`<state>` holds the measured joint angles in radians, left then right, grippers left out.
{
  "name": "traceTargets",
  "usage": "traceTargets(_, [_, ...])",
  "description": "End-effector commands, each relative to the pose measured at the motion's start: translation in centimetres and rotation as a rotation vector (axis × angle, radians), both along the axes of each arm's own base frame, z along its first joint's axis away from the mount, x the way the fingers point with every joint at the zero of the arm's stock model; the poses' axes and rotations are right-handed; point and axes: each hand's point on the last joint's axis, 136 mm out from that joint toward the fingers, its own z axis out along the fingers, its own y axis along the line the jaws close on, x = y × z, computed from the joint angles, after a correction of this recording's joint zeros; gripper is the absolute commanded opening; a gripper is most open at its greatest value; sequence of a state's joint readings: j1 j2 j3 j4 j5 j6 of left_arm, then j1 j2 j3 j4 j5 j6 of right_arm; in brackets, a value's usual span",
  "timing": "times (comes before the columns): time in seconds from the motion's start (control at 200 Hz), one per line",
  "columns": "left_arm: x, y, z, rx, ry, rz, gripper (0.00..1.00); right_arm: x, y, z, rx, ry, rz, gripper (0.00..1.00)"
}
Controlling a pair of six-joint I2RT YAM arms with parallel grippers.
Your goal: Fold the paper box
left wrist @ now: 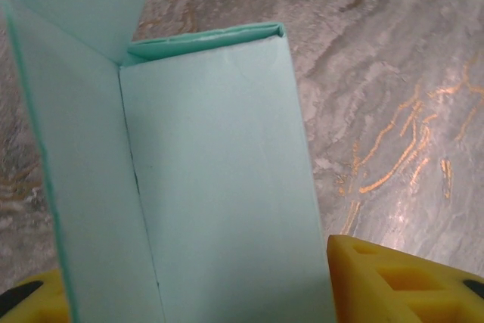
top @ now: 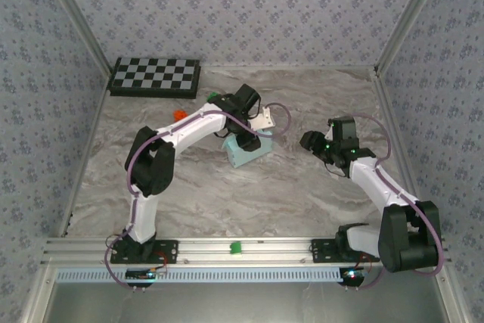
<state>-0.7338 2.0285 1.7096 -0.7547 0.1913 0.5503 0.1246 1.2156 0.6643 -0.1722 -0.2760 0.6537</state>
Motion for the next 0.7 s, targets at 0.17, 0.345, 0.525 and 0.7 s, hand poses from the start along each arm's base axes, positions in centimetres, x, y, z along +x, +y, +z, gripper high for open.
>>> traceTargets(0.17, [-2.7,0.3,0.7,-0.018,-0.055,-0.326,0.54,-0.6,-0.5,-1.1,-0.016,0.03,-0.003,0.58])
traceTargets(0.345, [-3.6,0.1,0.7,-0.046,-0.08,-0.424,0.55,-0.8,-0.7,-1.2,-0.017,0.037,-0.009,0.58])
traceTargets(0.525, [-3.8,0.0,0.8,-0.042,-0.09,-0.452,0.58,-0.9,-0.9,-1.5,-0.019,0.04,-0.013,0.58])
traceTargets(0.7, [-3.6,-0.1,0.8,-0.012,-0.116,-0.445,0.62,-1.0,-1.0,-1.6,-0.02,0.041,-0.018,0.59])
